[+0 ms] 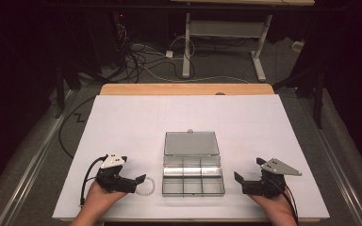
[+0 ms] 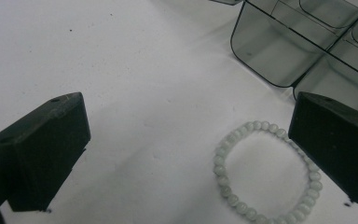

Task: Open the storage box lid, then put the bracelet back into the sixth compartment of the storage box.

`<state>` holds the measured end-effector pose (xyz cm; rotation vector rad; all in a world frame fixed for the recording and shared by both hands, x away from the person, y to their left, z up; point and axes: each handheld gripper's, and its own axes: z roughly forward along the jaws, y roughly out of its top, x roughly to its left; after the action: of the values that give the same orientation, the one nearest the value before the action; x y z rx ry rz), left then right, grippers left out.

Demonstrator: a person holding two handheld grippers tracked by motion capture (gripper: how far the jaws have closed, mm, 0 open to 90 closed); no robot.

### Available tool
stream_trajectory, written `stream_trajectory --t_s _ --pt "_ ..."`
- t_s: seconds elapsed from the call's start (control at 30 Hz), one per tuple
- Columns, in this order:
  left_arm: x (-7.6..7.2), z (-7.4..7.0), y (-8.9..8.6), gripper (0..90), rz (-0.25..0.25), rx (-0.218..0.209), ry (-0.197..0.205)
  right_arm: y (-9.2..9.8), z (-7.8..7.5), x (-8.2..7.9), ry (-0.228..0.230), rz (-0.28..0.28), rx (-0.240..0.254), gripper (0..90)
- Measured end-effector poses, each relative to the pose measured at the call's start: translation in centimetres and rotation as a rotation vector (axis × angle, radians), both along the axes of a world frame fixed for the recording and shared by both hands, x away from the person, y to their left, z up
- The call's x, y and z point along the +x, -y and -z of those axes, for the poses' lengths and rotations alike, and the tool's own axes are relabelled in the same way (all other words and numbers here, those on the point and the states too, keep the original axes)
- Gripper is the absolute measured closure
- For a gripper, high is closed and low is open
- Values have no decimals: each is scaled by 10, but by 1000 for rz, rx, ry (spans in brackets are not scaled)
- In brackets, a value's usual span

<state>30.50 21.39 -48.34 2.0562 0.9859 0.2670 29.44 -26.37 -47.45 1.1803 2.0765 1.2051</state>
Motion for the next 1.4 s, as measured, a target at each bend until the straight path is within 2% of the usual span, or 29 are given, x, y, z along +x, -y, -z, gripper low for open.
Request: stream_trajectory --t_s 0.2,0.47,0.63,0.77,0.9,0.93,1.0,1.07,1.4 --pt "1 3 2 0 7 16 -10 1 0 1 -6 11 5 9" --pt "-8 11 -4 0 15 32 -61 -1 -1 0 -12 7 5 9" --pt "-17 12 -7 1 30 38 -53 0 1 -3 -21 3 3 9" --pt "-19 12 -6 31 45 49 -53 1 3 -6 -25 5 -5 9" --pt "-21 12 -5 117 56 54 -43 0 2 -6 -18 1 -6 9" --pt "-21 12 -5 163 63 60 -44 0 2 -6 -18 1 -5 9" --pt "-21 13 -3 200 85 74 -46 0 2 -6 -15 0 -5 9" --pt "-23 13 -1 260 95 89 -32 0 2 -6 -15 -2 -4 9" --pt "-28 12 1 481 94 115 -1 3 2 -7 -13 2 -12 9"
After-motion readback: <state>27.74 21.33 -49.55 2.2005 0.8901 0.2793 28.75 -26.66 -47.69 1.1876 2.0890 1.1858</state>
